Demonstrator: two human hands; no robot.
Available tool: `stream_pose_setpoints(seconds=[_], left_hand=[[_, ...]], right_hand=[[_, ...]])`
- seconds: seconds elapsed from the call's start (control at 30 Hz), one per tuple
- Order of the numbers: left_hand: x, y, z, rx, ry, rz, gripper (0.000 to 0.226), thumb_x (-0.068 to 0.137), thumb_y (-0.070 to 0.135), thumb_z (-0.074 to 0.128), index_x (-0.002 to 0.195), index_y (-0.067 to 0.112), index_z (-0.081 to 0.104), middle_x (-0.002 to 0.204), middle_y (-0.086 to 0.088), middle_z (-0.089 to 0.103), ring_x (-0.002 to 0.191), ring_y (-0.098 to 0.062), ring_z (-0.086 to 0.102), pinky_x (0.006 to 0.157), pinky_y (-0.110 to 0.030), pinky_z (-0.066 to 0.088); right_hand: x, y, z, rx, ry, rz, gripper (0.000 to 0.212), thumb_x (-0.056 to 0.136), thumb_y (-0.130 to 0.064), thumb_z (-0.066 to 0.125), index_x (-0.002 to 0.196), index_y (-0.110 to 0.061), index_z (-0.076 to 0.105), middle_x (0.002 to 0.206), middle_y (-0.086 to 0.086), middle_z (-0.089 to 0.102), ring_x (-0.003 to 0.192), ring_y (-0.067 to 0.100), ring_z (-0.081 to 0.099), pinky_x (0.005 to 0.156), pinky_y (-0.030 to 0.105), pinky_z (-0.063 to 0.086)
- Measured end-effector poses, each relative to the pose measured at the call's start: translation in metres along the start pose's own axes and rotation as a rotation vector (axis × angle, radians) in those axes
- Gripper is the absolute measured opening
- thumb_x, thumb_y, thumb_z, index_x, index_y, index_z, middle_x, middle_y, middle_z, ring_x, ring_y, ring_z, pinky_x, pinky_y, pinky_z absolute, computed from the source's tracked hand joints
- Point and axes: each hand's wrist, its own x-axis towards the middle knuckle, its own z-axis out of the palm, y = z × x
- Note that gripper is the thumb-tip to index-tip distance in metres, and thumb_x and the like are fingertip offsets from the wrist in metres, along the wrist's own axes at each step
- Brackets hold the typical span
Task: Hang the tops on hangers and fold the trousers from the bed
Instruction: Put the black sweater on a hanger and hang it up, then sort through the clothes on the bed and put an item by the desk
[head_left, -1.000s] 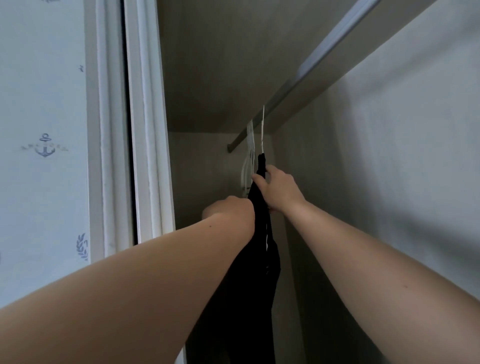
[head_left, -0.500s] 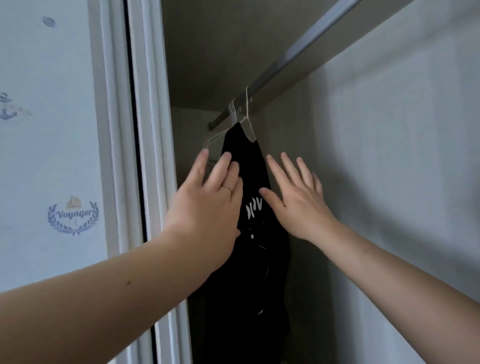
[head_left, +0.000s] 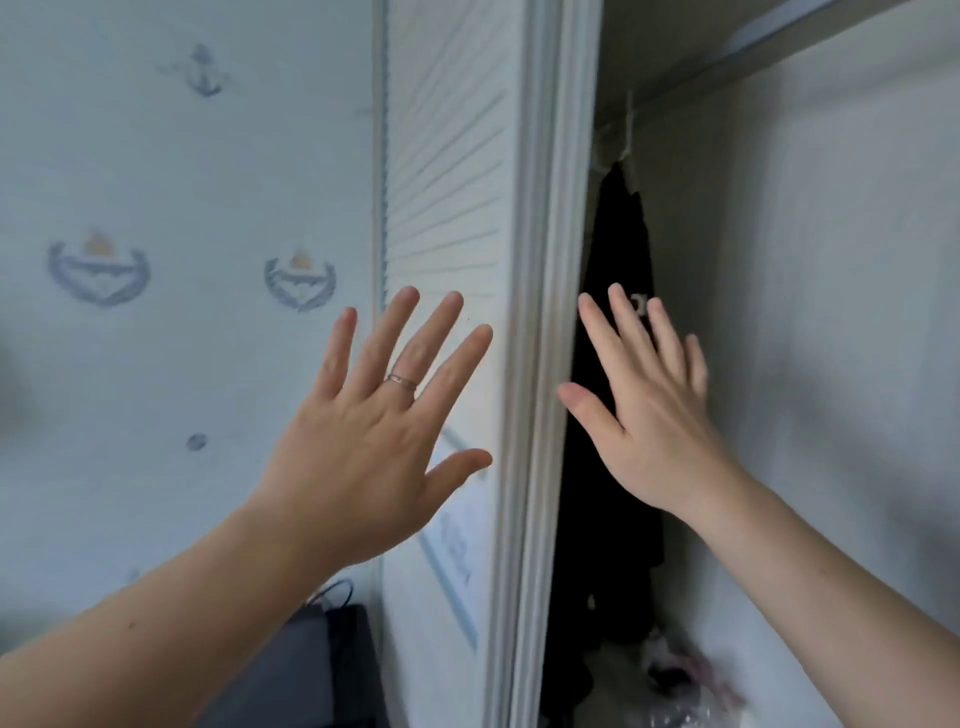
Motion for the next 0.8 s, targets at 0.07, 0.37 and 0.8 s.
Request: stream_pose_setpoints(seconds=[0.07,0.37,0.8], left_hand=[[-0.056,-0.014,-0.011,-0.075,-0.009,-0.041,0.082,0.098,0.067,0.031,0.162,0.020,0.013,0.170,-0.007,0.008,0.156,-0.035,0.004,0.121,-0.063,0.013],[-0.347,-0.059,-0.099,-0.221,-0.290,-0.383,0.083,0.097,0.071,0.029,0.163,0.024,0.010,0.170,0.000,0.002,0.157,-0.029,-0.002,0.122,-0.062,0.012],[-0.716,-0.066,-0.264,-0.104,-0.663,-1.142,0.080,0.096,0.071,0.024,0.162,0.030,0.007,0.170,0.006,-0.004,0.156,-0.021,-0.013,0.125,-0.056,0.004]], right_hand=[[-0.027,-0.043,0.000,0.048,-0.050,-0.026,0.073,0.091,-0.076,0.013,0.156,-0.047,-0.005,0.167,-0.015,-0.010,0.154,0.017,-0.015,0.120,0.055,-0.005],[-0.159,-0.270,0.026,0.243,-0.391,-0.210,0.069,0.091,-0.075,0.010,0.154,-0.051,-0.006,0.167,-0.016,-0.005,0.154,0.014,-0.014,0.122,0.053,-0.005],[-0.356,-0.597,0.081,0.616,-0.926,-0.734,0.072,0.091,-0.074,0.011,0.156,-0.044,0.007,0.167,-0.017,0.006,0.155,0.012,-0.004,0.123,0.052,0.000]])
